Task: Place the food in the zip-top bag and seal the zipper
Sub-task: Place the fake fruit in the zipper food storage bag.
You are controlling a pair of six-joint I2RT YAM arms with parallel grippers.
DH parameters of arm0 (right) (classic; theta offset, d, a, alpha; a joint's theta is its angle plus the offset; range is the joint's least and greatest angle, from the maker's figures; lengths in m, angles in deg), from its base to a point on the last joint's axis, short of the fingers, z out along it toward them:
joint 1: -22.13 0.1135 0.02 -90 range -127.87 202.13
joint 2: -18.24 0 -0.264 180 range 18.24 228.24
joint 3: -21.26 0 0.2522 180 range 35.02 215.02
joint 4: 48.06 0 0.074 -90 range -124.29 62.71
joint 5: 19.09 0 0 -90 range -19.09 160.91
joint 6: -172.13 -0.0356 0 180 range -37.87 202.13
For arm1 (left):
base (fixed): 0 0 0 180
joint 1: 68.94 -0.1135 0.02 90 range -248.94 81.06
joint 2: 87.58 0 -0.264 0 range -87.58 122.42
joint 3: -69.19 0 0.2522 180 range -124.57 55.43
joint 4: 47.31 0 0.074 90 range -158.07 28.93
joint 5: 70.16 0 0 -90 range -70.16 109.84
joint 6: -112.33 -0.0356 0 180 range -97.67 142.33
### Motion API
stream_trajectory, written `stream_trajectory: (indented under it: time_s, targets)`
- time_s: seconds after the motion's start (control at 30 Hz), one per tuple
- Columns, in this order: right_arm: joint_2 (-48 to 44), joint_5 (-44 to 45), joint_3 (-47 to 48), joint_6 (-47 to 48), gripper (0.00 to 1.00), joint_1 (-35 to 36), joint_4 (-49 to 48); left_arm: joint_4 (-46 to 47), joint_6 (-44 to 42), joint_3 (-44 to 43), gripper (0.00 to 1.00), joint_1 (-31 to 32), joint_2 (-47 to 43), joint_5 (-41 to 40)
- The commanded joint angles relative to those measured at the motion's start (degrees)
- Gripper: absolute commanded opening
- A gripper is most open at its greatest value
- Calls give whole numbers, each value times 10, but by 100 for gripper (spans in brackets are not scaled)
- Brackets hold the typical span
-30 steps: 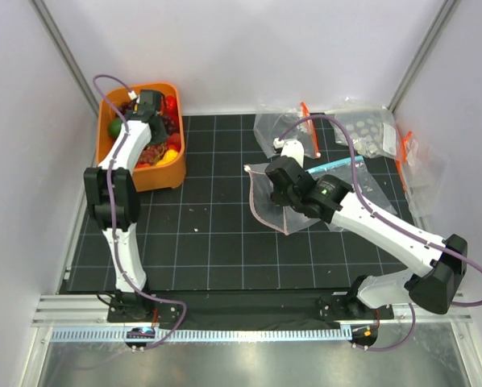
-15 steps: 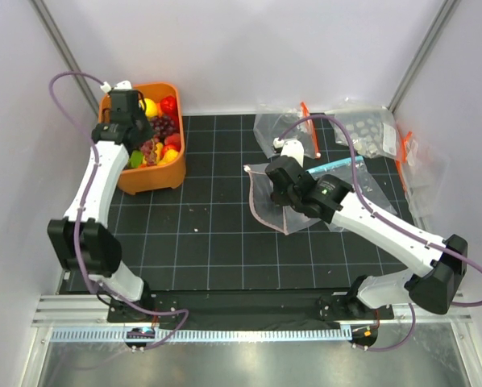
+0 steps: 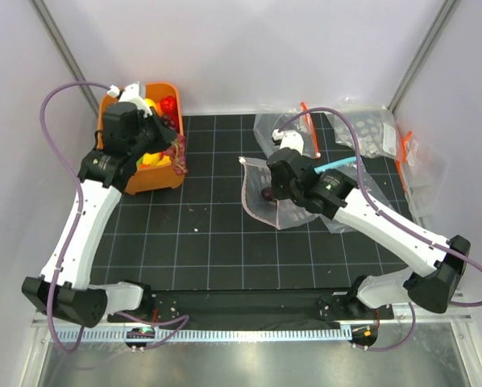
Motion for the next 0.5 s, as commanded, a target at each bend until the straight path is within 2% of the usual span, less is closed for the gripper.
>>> stream_trajectory:
  time_s: [0.0,0.13,0.47]
  targets:
    - [1,-20,22,6,1,0,-9,47,46,19,2,15,-44,100]
    - [3,-37,21,2,1,0,-16,101,92,68,3,61,-79,135]
    - [1,-82,-4,-25,1,0,-49,193,148,130,3,203,-106,121]
